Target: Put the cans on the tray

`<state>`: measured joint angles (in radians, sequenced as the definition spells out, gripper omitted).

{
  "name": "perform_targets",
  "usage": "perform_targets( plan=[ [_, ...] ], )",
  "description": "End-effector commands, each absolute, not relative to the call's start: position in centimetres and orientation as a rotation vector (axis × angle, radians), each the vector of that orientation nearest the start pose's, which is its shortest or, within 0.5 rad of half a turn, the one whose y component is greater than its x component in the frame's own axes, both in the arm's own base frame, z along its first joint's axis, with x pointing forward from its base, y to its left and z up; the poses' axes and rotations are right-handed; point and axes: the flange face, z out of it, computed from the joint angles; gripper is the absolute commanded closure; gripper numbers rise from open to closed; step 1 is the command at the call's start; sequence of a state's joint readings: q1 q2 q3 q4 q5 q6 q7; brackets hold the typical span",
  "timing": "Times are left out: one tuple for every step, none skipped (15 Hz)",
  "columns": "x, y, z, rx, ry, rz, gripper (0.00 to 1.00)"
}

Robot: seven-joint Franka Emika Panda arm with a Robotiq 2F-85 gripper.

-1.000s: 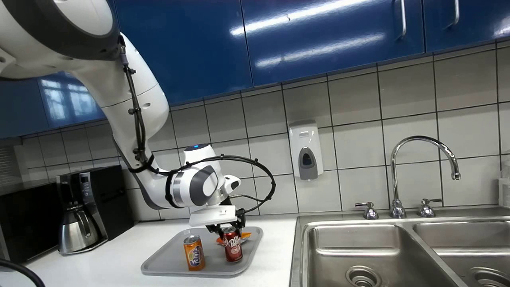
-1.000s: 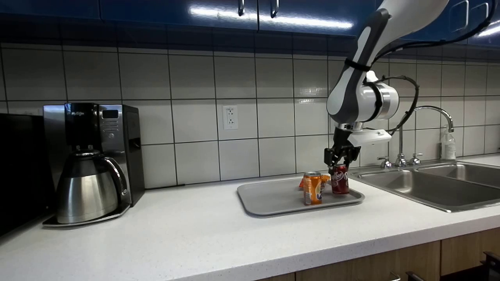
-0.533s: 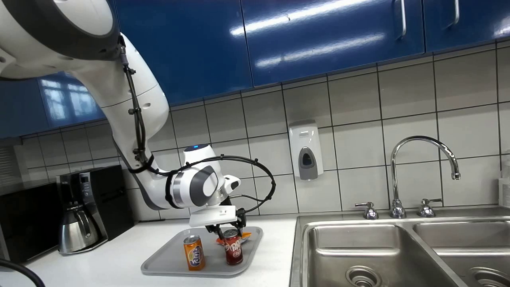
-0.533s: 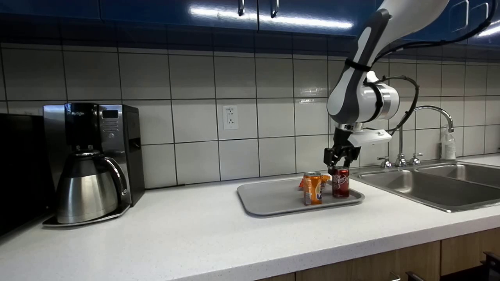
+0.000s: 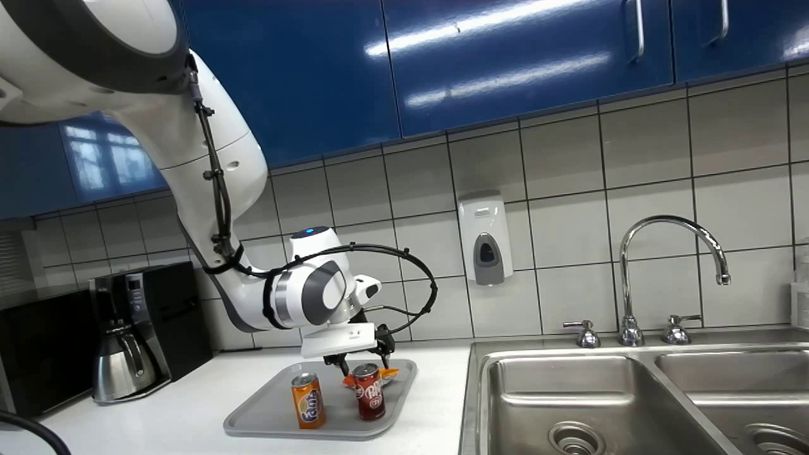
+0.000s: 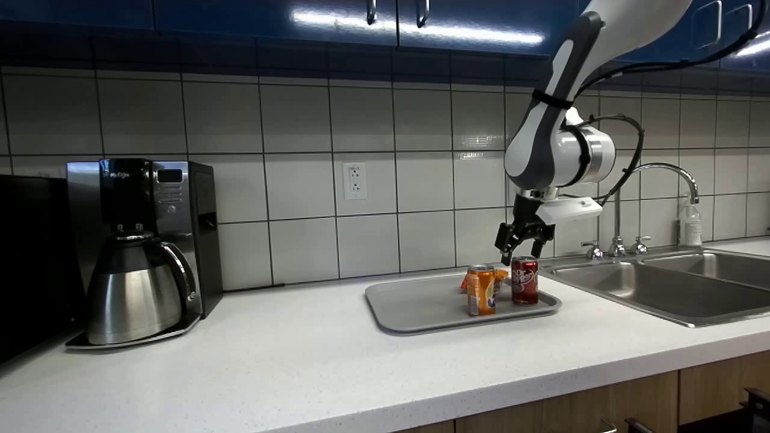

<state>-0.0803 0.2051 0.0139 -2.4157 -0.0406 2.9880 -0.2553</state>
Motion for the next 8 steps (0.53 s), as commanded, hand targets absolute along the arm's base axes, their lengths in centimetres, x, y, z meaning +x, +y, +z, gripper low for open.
perform_targets(
  plan=[
    [52.8,-3.2,29.3,-3.127,-0.365,-0.642,0.00],
    [52.8,-3.2,30.0,-3.122,-0.361,-0.658,0.00],
    [52.7,-3.2,30.7,-3.119,-0.357,-0.674,0.00],
    [52.6,-3.1,31.3,-3.117,-0.351,-0.686,0.00],
    [52.3,-3.2,32.2,-3.117,-0.346,-0.698,0.00],
    [52.2,-3.2,32.9,-3.114,-0.344,-0.706,0.00],
    [52.0,-3.4,33.6,-3.118,-0.339,-0.711,0.00],
    [51.8,-3.5,34.2,-3.118,-0.338,-0.705,0.00]
  ],
)
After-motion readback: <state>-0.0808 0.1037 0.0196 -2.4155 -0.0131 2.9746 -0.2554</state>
